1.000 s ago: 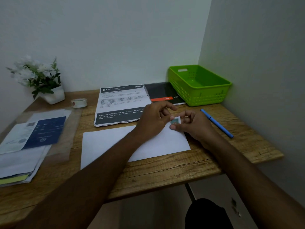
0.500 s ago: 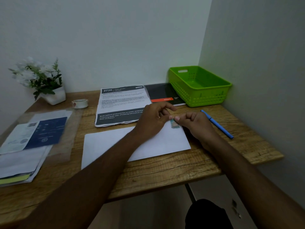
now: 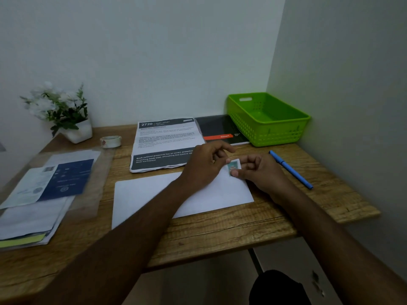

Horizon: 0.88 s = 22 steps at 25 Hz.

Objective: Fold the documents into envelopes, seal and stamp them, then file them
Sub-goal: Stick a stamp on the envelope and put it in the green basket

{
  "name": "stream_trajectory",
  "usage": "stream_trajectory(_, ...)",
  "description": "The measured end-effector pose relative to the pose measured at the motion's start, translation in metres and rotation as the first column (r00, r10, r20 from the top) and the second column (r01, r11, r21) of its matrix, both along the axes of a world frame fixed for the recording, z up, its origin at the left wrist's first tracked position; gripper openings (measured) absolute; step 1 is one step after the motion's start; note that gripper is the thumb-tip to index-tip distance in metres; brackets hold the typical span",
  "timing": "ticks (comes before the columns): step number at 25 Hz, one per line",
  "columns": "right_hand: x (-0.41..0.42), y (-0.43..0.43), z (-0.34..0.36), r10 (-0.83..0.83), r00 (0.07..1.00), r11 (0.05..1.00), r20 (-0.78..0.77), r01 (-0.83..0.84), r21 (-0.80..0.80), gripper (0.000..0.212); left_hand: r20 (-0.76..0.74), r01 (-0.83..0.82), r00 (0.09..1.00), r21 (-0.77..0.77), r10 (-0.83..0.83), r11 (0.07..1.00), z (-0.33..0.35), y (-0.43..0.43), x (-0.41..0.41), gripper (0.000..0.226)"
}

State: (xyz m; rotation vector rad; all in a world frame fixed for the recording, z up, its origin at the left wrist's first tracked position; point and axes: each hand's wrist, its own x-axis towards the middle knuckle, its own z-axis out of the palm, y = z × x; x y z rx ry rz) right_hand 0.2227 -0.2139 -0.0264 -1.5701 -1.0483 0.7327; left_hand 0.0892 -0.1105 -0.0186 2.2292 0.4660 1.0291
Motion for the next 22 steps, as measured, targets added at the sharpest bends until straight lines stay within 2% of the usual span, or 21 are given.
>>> stream_trajectory(7, 0.002, 0.002, 0.001, -0.044, 0.993, 0.999, -0.111, 0.042, -0.021, 0.023, -0.013, -0.013, 1.0, 0.005, 0.013, 1.0, -0.004, 0.004, -0.002, 0.02)
stream_trajectory(13, -0.001, 0.001, 0.002, -0.031, 0.996, 0.999, -0.08, 0.032, 0.009, 0.013, -0.023, -0.01, 1.0, 0.025, 0.01, 1.0, -0.005, 0.002, -0.005, 0.021)
stream_trajectory(18, -0.001, 0.0, 0.001, -0.057, 0.995, 0.998, -0.081, 0.058, 0.018, 0.013, -0.043, -0.016, 0.999, 0.123, 0.021, 0.992, -0.005, 0.0, -0.009, 0.02)
stream_trajectory(22, 0.004, 0.003, -0.003, -0.122, 0.985, 0.992, -0.122, 0.126, 0.024, 0.015, -0.07, -0.079, 0.993, 0.254, 0.099, 0.964, -0.004, 0.001, -0.013, 0.018)
